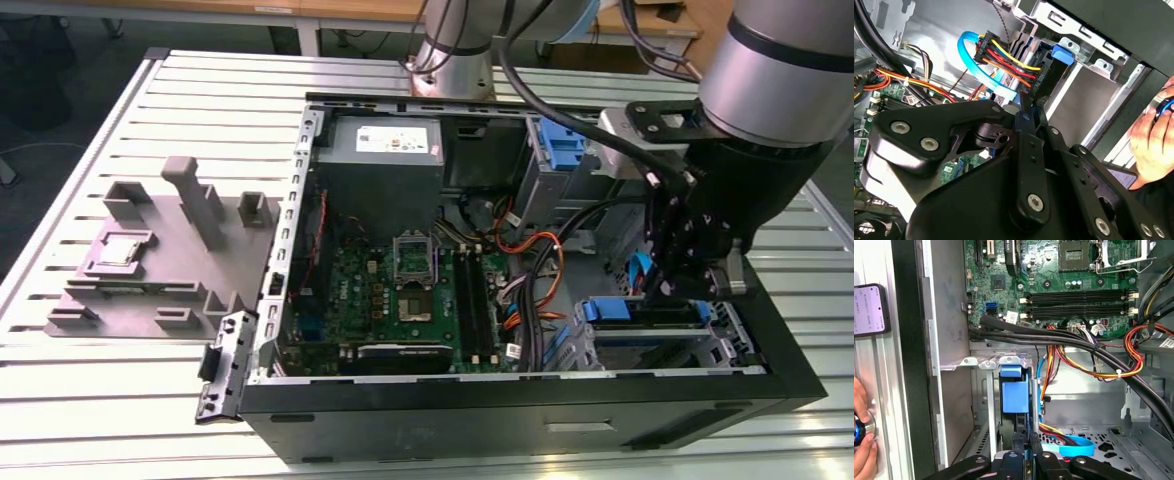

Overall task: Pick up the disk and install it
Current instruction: 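Insert the second disk wire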

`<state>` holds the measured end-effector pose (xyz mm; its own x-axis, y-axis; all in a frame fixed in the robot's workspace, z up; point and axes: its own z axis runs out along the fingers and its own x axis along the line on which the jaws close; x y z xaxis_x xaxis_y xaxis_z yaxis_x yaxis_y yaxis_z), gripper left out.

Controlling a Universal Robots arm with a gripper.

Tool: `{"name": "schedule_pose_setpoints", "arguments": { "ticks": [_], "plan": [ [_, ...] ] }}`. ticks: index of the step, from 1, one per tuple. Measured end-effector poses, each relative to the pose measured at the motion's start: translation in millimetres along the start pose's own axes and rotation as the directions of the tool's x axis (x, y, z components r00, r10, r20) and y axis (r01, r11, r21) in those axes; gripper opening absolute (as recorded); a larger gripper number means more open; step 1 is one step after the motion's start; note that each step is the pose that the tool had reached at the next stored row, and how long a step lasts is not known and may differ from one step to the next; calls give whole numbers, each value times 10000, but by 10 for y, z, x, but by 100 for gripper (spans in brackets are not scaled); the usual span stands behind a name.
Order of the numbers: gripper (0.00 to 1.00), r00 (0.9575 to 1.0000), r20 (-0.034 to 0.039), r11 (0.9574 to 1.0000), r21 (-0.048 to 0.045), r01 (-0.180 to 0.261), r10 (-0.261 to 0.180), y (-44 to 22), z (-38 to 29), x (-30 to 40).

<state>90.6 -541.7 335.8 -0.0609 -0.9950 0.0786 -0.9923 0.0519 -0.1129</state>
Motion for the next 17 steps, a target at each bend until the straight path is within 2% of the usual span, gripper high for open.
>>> {"name": "schedule_pose_setpoints", "arguments": {
  "ticks": [6, 17],
  "plan": [
    [16, 9999, 124, 10000, 0, -14, 14, 5, 21, 8],
    [16, 9997, 244, 10000, -8, -27, 27, 8, 77, 55]
  ]
}}
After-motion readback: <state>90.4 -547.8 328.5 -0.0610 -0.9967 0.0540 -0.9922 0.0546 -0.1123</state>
